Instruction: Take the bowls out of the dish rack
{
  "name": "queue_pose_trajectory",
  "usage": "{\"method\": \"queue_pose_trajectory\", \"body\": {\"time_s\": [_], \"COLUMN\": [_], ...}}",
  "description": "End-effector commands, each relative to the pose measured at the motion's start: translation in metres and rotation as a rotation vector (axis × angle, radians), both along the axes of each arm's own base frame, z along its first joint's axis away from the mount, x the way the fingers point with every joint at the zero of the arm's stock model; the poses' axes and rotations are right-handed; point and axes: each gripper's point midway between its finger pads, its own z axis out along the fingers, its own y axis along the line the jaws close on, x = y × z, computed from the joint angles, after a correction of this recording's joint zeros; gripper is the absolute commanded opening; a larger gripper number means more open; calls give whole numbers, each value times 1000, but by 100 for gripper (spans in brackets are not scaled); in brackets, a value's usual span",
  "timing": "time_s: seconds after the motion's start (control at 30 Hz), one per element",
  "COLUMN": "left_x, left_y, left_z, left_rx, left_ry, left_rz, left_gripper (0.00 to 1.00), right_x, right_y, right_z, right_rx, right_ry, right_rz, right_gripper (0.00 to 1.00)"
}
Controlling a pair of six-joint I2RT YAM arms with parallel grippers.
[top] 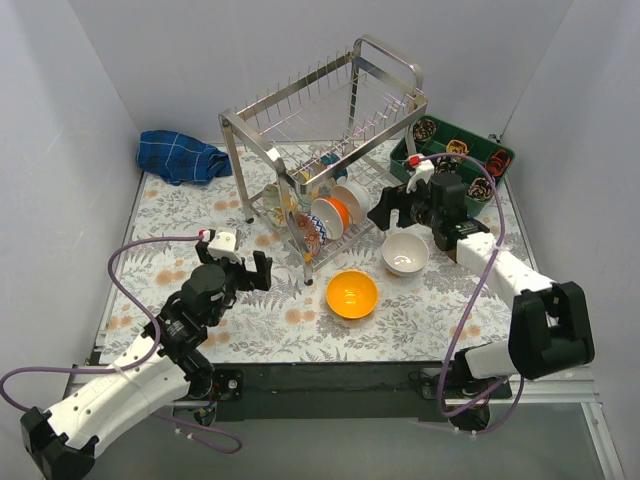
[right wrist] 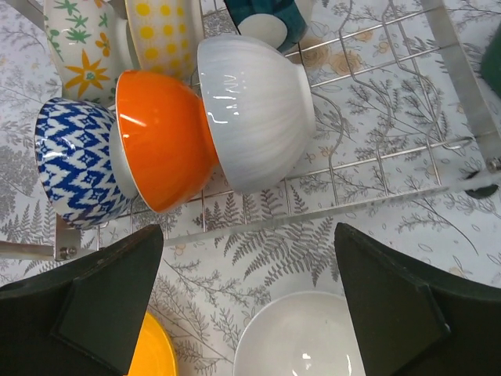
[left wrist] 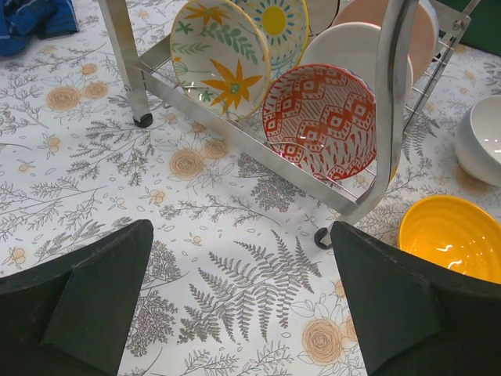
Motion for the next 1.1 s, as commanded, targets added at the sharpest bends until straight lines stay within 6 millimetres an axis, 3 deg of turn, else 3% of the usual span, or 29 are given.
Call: {"method": "queue_pose_trajectory", "body": {"time_s": [0.0,0.13,0.5,0.9,1.07], "left_x": [3,3,5,5,5], "left_y": [-2,-1,-3,-5,-5], "left_z": [6,5,1,0,1], "left_rx": [4,8,23,25,21], "left_ry": [-7,-8,3,5,2], "left_rz": [-3,-3,-9,-20,-20], "left_gripper": [98,98,98,98,98], "right_x": [26,46,82,92,89], "right_y": [25,35,48,63,66], "right_z": [36,18,-2,-28,-28], "right_rx": [108,122,175,211,221], "right_ry": [-115,-74,-62,-1,9], "right_rz": [100,135,134,203,230], "right_gripper": [99,99,98,88,75]}}
